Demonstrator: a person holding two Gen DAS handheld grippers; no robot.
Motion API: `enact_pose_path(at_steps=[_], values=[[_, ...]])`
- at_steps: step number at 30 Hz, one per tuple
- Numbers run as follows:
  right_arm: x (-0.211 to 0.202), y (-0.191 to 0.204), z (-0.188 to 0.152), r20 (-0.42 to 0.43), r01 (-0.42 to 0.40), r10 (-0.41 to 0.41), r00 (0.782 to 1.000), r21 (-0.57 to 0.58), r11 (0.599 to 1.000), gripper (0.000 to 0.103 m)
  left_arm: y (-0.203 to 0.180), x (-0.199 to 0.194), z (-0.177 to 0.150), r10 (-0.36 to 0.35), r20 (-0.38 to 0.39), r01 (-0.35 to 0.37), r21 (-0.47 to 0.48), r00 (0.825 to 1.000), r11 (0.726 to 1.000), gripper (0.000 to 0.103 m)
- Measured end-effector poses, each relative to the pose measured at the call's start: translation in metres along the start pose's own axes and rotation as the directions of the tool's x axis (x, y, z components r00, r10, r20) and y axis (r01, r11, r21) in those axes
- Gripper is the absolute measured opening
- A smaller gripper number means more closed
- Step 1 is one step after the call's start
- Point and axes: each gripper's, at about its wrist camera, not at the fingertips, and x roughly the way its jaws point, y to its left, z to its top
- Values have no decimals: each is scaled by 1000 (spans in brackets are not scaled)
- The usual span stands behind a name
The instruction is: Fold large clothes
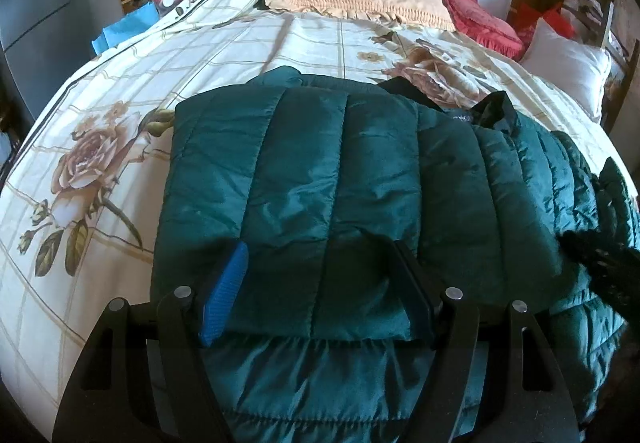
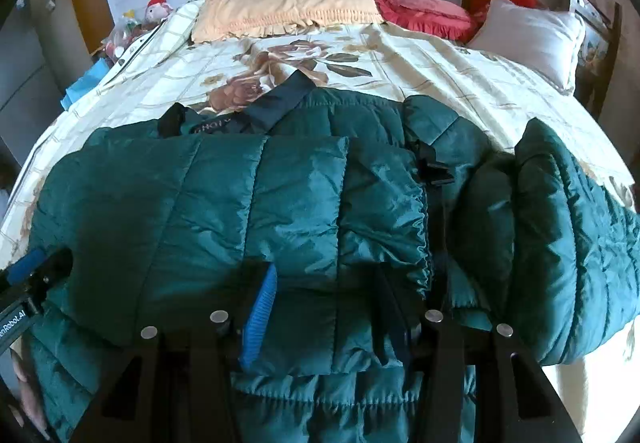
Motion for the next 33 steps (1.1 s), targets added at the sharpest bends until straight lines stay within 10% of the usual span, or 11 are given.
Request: enact_pose_path(at_steps=[33], values=[[-92,-31,-43,94,-19,15,995,34,999,69,4,-60,-23,-103,46,104,-32,994,994,73]])
